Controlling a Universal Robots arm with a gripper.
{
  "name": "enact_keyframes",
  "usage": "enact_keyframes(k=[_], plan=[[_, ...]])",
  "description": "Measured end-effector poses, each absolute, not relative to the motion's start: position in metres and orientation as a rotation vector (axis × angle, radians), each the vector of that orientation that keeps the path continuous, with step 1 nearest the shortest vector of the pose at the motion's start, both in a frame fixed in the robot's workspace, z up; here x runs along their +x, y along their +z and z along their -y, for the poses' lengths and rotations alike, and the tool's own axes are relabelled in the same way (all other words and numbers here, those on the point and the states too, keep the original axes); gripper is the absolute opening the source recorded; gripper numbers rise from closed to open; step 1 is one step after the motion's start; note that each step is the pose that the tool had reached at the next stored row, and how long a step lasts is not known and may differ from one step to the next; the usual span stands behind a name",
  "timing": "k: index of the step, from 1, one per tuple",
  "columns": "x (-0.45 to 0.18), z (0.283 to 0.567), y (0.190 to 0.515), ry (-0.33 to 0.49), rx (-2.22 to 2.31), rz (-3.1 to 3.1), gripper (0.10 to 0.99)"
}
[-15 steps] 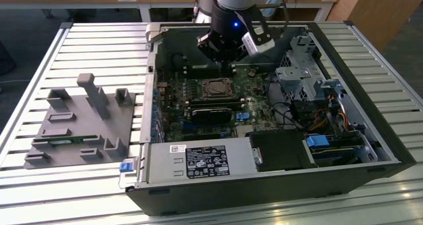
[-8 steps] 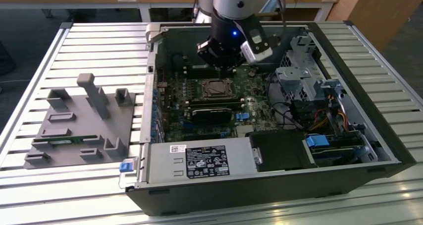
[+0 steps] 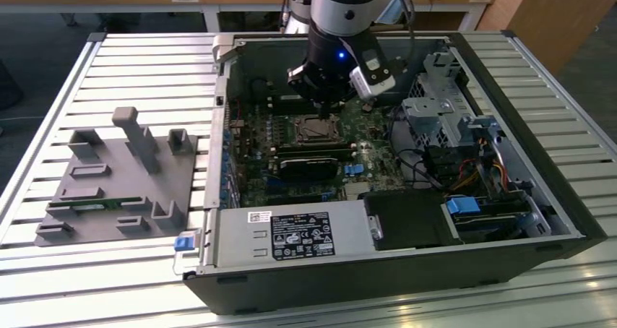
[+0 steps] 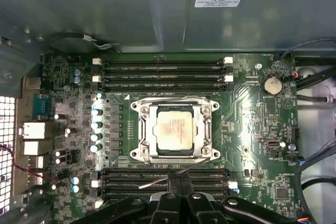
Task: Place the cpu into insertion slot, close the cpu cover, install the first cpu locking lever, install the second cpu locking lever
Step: 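Install the second cpu locking lever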
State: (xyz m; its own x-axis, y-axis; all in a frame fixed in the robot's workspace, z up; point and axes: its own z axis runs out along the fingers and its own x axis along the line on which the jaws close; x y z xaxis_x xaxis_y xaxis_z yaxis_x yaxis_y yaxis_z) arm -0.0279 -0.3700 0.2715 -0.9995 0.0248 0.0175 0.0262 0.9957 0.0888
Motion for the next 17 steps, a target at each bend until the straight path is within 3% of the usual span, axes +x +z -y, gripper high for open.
enact_keyframes(k=[14, 17], plan=[[-0.028, 0.370, 0.250, -0.151, -0.040, 3.121, 0.106], [-0.028, 0.373, 0.249, -0.193, -0.039, 3.119, 0.106]])
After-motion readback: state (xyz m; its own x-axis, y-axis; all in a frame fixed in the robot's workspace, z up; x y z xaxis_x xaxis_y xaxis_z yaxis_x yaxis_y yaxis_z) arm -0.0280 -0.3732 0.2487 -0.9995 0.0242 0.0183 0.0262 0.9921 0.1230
